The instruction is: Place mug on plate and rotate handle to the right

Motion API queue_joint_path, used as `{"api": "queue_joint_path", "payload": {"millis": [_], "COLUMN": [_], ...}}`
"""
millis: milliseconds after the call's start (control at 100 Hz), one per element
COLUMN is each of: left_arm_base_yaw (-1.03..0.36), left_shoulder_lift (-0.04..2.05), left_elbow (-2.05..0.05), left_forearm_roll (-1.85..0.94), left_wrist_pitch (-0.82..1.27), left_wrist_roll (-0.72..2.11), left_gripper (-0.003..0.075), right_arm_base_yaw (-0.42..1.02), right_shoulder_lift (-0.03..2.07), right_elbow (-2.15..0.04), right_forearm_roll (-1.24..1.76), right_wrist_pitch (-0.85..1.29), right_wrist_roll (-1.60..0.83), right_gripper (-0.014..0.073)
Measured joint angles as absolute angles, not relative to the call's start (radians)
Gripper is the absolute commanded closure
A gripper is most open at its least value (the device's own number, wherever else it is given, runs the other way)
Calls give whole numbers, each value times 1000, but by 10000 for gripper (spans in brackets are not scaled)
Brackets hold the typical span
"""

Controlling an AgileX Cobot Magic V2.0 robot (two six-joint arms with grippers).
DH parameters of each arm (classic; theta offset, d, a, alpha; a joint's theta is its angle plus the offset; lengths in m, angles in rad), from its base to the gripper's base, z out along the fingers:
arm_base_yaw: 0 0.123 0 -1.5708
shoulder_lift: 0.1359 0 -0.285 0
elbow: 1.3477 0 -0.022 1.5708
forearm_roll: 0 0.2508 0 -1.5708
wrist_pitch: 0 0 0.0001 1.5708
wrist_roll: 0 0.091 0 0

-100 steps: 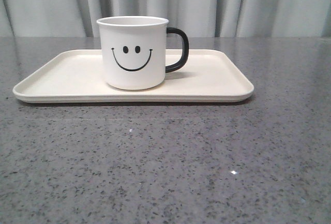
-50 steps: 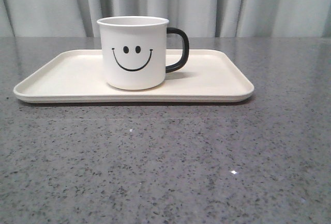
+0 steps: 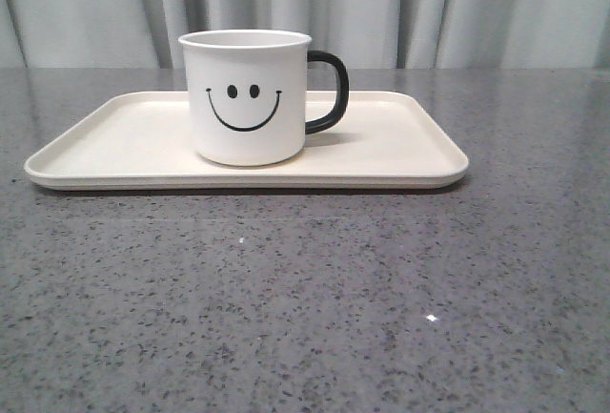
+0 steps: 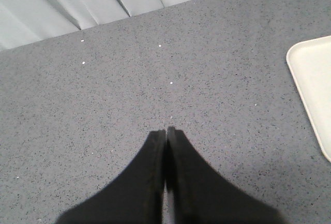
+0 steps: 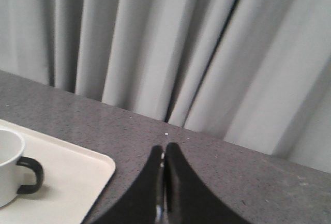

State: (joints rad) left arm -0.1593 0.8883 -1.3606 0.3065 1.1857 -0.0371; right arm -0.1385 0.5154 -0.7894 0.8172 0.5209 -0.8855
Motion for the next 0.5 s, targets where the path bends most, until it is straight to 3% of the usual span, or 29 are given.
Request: {"api": "queue_joint_path", "payload": {"millis": [190, 500], "left_arm_base_yaw": [-159, -159], "left_shoulder_lift": [888, 888], "left_elbow": [-1361, -1361], "left_forearm_roll": [293, 267], "left_wrist_pitch": [1167, 1120], "left_wrist_roll": [-37, -37], "left_gripper": [740, 740], "right_arm_base_yaw": [-139, -139], "right_shoulder_lift": [483, 479], "right_elbow": [-682, -671], "right_forearm_roll": [819, 823], "right_wrist_pitch": [379, 375], "right_wrist_roll": [-889, -889], "right_gripper": [710, 710]}}
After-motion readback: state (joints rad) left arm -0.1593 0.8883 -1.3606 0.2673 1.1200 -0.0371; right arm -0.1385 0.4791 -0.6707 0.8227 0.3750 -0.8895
